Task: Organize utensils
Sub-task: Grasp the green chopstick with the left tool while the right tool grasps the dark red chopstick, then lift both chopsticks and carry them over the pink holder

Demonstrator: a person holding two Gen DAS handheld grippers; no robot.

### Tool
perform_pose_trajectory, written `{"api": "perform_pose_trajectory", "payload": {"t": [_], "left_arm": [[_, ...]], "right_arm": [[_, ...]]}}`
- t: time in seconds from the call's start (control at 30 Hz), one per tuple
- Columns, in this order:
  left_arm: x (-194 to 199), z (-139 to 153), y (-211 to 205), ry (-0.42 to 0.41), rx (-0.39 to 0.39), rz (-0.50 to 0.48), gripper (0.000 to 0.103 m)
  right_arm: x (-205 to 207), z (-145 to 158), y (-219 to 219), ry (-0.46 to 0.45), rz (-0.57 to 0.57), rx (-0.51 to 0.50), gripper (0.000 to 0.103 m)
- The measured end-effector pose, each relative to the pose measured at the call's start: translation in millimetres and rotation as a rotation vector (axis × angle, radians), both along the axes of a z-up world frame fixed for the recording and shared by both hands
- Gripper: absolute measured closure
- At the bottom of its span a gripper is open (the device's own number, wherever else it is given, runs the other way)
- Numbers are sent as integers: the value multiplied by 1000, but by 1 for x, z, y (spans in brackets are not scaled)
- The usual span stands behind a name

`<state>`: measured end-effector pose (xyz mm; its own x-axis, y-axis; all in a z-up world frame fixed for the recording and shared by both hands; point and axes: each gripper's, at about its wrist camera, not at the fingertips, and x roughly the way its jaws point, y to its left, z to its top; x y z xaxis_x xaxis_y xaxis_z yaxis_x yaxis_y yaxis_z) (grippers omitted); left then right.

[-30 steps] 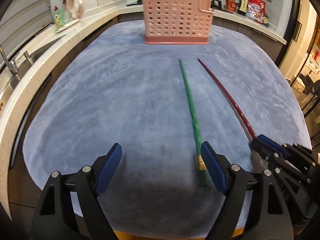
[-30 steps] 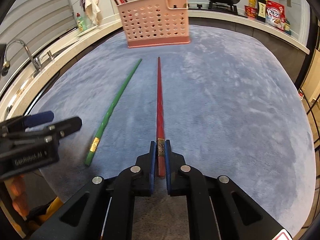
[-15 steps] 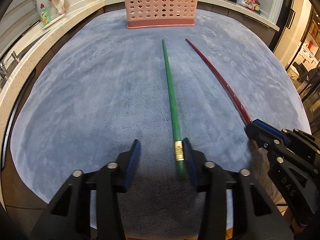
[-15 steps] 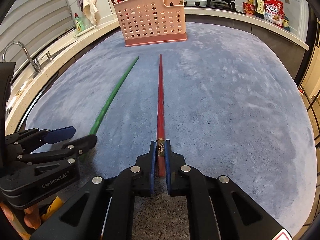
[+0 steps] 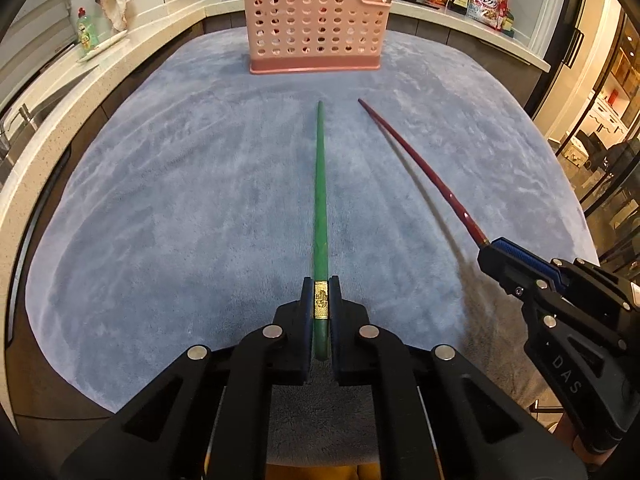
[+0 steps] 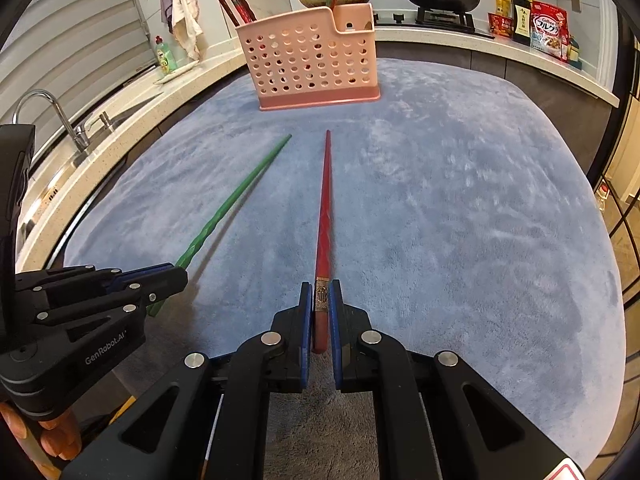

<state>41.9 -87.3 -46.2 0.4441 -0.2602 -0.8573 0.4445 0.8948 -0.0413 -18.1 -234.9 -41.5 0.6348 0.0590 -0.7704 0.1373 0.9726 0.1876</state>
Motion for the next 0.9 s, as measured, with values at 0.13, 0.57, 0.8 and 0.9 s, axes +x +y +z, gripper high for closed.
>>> {"api": "perform_pose_trajectory", "payload": {"t": [0.13,0.57,0.8,0.9], "left_arm": [[3,16,2,-20,-16,10,96],[30,79,-3,-115,-72,28,96],[50,112,-9,-180,-99,37,96],[60,125,-11,-212,-102,46,96]], "right_arm": [[2,14,-1,-24,-2,10,95],[30,89,-25,-199,-24,6,96],[51,120,-35,-279,-31,-11,96],[61,132,-39,-308,-35,-11,96]]}}
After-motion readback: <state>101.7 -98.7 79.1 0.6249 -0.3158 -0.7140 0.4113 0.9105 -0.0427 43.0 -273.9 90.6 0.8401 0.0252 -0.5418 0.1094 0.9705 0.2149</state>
